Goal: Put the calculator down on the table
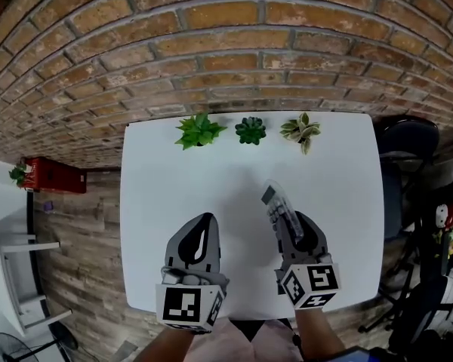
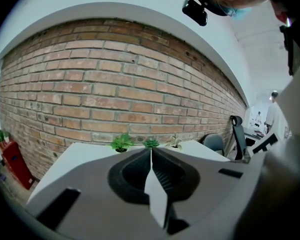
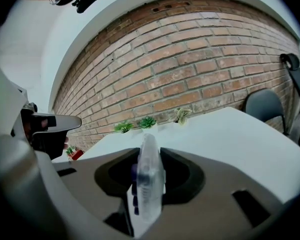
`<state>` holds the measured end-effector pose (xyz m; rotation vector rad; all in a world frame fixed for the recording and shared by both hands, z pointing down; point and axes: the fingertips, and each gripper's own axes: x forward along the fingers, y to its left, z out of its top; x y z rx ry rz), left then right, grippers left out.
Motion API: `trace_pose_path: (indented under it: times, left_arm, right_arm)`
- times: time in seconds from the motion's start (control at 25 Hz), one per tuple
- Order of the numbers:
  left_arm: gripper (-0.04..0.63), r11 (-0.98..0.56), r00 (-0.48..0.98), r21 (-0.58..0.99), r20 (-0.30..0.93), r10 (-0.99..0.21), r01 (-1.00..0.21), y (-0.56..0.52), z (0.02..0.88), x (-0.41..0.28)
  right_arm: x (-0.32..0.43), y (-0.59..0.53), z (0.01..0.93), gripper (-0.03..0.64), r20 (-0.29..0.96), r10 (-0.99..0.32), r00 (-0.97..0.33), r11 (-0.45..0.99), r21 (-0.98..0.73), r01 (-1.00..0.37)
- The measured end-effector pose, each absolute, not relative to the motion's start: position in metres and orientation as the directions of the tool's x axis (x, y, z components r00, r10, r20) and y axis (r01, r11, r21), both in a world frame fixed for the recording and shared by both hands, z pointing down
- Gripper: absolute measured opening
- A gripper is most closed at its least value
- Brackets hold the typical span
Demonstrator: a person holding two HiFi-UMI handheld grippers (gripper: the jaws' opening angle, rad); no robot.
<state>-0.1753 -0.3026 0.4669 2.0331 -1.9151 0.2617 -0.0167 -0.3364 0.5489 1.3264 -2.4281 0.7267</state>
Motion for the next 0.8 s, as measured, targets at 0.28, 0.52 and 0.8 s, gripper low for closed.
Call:
trace_pose_path:
  times: [0.28,0.52,0.8]
  left_arm:
    - [0.015,-0.051,0.093,0.123,0.366,-0.926,-0.991,-0.305,0.474,-0.176]
    - [0.015,-0.064,0.105,0.122,0.361,-0.927,-0.990,-0.306,0.473,-0.176]
    - [0.015,-0.099,0.138,0.121,0.367,-0.920,-0.988,-0.309,0.475,-0.166]
  right_arm:
    - [-0.021,-0.328,0.556,0.132,0.489,-0.686,-0.539,0.464,-0.277,-0.842]
    - [-0.018,-0.320,0.566,0.137,0.534,-0.659,-0.529,0.470,-0.257,-0.844]
    - [-0.013,-0.314,0.578,0.143,0.575,-0.634,-0.517,0.463,-0.253,-0.849]
